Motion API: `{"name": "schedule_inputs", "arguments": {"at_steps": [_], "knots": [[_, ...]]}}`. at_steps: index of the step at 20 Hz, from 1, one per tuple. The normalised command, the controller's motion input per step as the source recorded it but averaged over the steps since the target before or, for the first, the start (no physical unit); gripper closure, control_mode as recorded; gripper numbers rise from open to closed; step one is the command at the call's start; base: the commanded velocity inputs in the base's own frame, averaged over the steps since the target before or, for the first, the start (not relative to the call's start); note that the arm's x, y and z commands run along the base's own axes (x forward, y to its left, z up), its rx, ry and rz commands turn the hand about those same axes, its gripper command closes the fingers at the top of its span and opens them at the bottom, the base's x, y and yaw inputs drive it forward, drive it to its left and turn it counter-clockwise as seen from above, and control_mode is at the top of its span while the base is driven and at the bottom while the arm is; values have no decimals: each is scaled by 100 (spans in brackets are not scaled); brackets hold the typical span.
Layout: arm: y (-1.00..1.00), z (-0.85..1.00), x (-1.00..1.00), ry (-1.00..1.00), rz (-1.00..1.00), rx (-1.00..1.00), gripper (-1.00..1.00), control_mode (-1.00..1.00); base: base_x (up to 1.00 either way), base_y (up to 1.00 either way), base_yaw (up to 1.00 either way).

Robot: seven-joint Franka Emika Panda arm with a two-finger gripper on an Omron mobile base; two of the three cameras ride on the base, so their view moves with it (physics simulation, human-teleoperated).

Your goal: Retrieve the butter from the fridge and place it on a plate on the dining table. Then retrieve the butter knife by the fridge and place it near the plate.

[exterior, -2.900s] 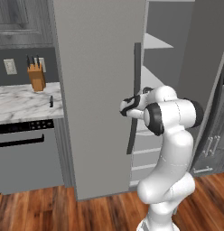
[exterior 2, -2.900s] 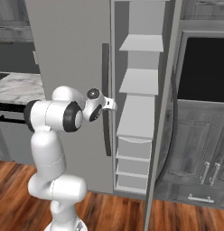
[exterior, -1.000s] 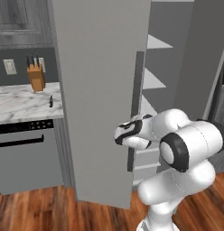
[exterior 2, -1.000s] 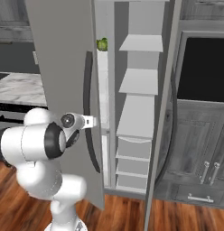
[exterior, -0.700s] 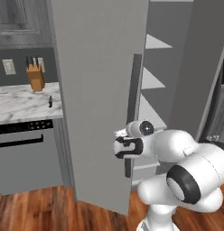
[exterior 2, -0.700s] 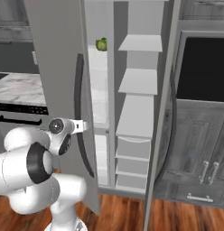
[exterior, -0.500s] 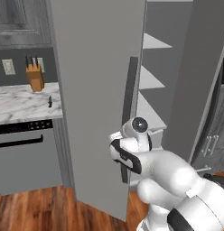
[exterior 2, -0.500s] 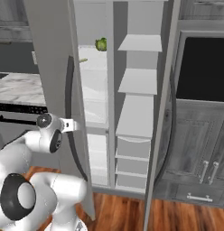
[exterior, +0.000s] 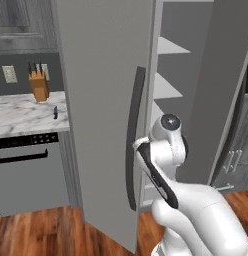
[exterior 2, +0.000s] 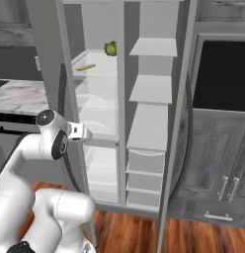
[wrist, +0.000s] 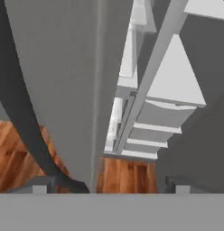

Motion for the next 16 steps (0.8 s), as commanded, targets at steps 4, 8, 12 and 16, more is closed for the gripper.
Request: {"name": "schedule_inputs", "arguments": {"at_steps": [4,8,12,16], "knots": [[-100,70,0,34,-15,5,-100,-100,0,0,0],[-89,56,26,31,-14,11,-100,-100,0,0,0],[-51,4,65,13,-7,16,-100,-100,0,0,0],[1,-28,99,5,-6,9,-100,-100,0,0,0]]}}
